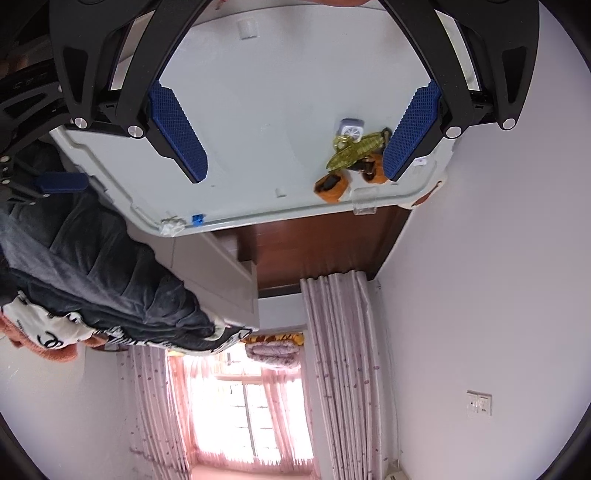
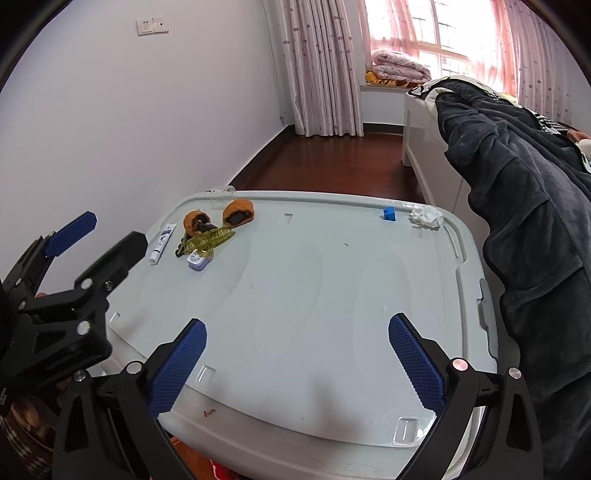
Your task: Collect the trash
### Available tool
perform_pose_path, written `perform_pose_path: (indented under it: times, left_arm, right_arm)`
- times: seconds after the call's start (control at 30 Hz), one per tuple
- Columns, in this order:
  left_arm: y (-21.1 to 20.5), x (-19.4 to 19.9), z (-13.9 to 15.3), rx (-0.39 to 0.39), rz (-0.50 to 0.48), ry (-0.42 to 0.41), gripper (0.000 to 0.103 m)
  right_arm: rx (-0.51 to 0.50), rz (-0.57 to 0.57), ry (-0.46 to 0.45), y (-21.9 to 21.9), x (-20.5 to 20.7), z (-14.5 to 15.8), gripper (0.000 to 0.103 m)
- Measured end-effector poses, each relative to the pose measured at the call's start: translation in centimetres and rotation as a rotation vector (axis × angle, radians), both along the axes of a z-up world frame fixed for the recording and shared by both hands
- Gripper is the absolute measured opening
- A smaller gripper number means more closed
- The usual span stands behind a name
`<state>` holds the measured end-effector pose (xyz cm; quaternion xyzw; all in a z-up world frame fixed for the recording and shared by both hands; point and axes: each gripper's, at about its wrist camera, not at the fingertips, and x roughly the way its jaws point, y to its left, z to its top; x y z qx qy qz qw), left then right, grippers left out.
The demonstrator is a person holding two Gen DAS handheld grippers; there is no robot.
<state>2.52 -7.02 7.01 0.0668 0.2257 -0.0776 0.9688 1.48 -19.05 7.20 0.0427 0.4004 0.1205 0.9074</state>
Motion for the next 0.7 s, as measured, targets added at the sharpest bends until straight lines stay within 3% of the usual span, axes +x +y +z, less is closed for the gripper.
perform_pose_path:
  times: [0.27,0.7]
  left_arm:
    - [-0.3,-1.0,0.5,-0.042,-0.074,-0.046,0.093]
    - [0.3,1.1,-1.1,0.021,0.036,0.067,0.093]
  right_arm:
    - [-0.022,-0.004,-0.008,-0.1,-0.2,0.1,0.097]
    - [-0.083,-0.102,-0.021,-2.3,-0.1,0.6,0.098]
